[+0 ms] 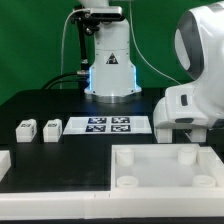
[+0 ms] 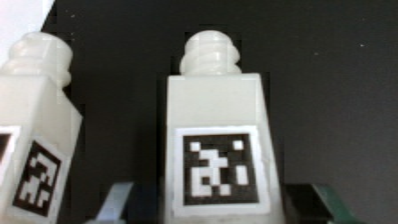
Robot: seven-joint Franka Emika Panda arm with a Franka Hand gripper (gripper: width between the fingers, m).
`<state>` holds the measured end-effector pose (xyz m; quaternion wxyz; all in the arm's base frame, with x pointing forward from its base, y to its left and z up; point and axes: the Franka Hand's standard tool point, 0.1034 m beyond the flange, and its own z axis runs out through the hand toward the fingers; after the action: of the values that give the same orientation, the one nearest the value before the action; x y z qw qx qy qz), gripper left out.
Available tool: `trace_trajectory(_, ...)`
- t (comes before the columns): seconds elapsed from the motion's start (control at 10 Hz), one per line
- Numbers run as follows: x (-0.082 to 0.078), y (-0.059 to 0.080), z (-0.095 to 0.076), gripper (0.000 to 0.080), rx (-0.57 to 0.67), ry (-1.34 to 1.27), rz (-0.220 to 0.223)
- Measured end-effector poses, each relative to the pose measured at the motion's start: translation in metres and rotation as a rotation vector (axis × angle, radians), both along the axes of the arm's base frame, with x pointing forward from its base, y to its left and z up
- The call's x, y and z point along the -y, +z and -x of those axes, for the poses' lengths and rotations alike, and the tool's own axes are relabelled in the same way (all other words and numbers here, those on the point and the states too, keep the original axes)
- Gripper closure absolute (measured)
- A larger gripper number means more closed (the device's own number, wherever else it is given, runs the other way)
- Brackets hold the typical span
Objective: Assemble one leg
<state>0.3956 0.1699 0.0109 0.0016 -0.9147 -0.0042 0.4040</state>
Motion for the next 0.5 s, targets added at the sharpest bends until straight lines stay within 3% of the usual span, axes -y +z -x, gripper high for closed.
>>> trace_trajectory(0.1,0.005,0.009,-0.011,0.0509,0.026,0.009,-0.016)
trace_trajectory(0.3,0.014,0.043,-0.034,0.0509,0.095,0.035,-0.056)
trace_trajectory(0.5,0.025,0.080,-0.075,0.0509,0.315,0.034,-0.095)
